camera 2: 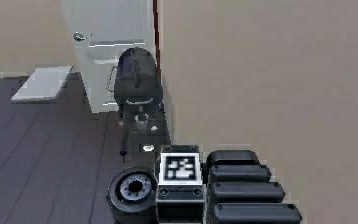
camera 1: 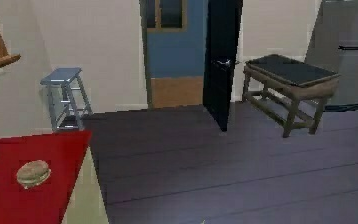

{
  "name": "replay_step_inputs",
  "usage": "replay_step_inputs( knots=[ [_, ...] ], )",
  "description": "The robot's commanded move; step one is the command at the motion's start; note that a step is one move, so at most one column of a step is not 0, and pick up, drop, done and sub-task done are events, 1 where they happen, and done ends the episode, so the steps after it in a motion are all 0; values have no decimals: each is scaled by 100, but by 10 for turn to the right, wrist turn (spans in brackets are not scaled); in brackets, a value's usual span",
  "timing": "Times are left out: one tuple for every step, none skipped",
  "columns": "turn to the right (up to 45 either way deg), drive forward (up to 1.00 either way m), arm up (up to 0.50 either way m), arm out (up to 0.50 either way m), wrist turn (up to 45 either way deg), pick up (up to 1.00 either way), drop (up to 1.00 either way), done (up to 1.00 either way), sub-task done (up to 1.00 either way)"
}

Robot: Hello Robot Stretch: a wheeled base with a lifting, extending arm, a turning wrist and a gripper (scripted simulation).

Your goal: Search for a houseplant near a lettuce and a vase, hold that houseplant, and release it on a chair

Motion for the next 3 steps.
replay_step_inputs(
  knots=[
    [0,100,0,0,0,0,0,0,0],
    [30,0,0,0,0,0,0,0,0],
    [0,100,0,0,0,0,0,0,0]
  ],
)
